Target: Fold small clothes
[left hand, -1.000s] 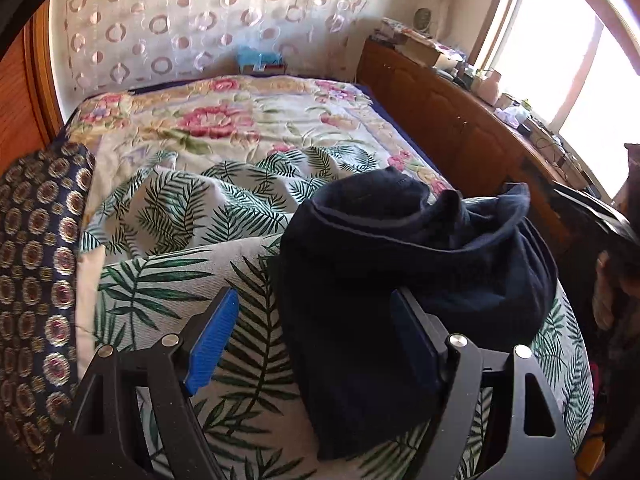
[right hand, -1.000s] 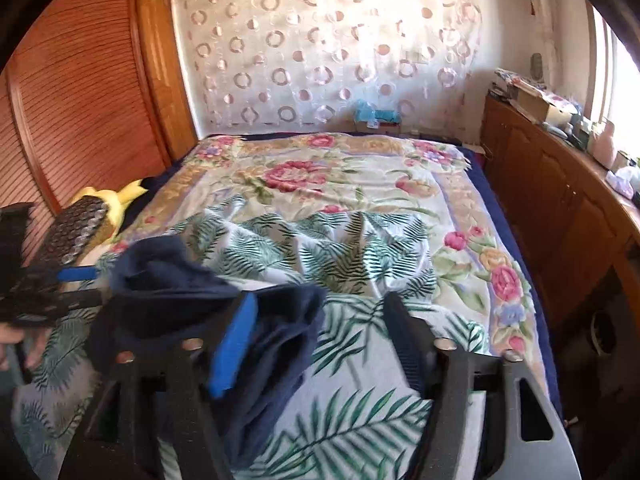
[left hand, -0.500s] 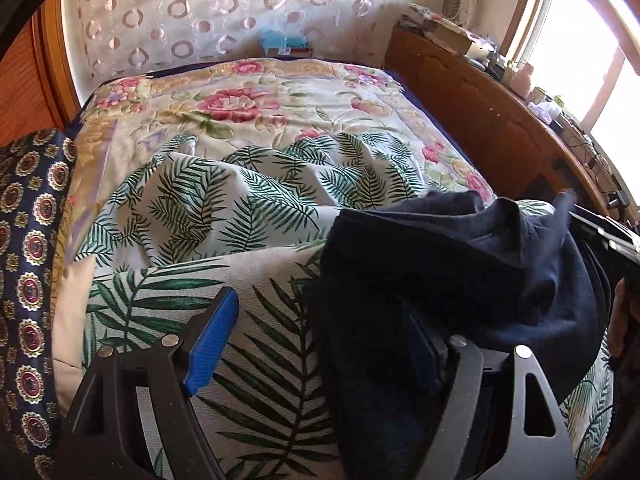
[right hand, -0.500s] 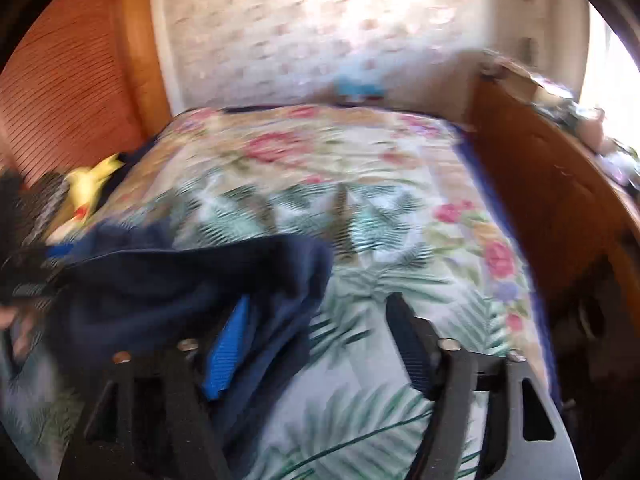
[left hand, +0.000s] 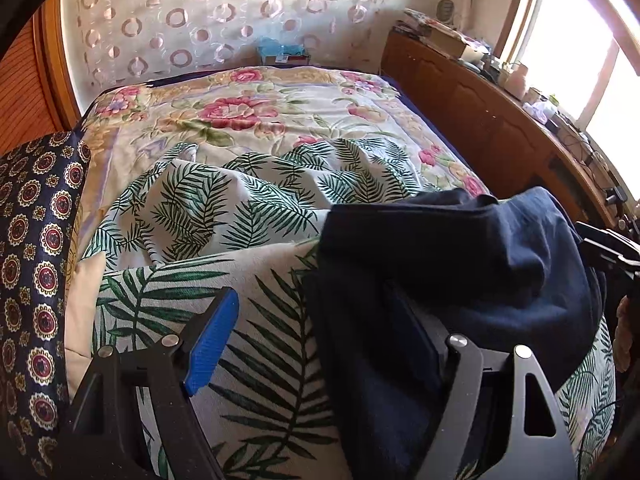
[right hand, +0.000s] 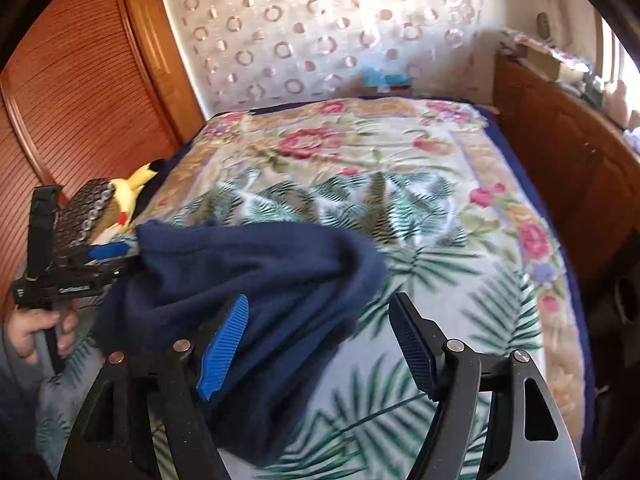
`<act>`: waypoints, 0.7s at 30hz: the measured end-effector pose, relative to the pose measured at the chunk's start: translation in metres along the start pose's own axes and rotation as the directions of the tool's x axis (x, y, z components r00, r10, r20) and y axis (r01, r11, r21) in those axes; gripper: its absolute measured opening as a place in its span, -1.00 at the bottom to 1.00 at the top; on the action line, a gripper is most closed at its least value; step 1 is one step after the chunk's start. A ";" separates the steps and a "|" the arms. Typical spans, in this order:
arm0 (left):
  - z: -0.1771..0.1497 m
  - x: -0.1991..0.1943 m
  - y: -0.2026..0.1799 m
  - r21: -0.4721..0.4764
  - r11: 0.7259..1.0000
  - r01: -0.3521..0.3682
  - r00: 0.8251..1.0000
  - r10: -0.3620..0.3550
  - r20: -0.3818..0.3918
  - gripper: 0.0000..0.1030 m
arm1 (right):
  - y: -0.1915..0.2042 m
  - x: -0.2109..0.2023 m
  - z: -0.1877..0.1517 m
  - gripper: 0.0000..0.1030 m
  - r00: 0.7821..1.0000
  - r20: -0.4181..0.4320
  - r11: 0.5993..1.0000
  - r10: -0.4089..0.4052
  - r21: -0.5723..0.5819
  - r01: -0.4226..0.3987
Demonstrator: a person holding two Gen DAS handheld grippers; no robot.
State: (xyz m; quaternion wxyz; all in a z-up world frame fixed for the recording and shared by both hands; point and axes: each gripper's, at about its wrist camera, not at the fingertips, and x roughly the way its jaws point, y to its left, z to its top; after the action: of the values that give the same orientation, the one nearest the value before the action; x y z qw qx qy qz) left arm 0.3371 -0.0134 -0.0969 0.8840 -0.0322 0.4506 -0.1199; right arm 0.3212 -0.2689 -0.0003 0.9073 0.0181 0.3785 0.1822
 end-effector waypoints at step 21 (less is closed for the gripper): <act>-0.007 0.004 -0.010 0.028 0.995 0.100 0.995 -0.100 -0.007 -0.12 | -0.017 0.031 0.000 0.22 0.986 -0.103 0.991 0.131 0.041 -0.127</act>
State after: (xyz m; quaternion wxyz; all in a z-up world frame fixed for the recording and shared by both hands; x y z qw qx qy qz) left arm 0.3322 -0.0240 -0.1025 0.8760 -0.0417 0.4492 -0.1706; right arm 0.3466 -0.2745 -0.0241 0.8718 0.0484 0.4271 0.2349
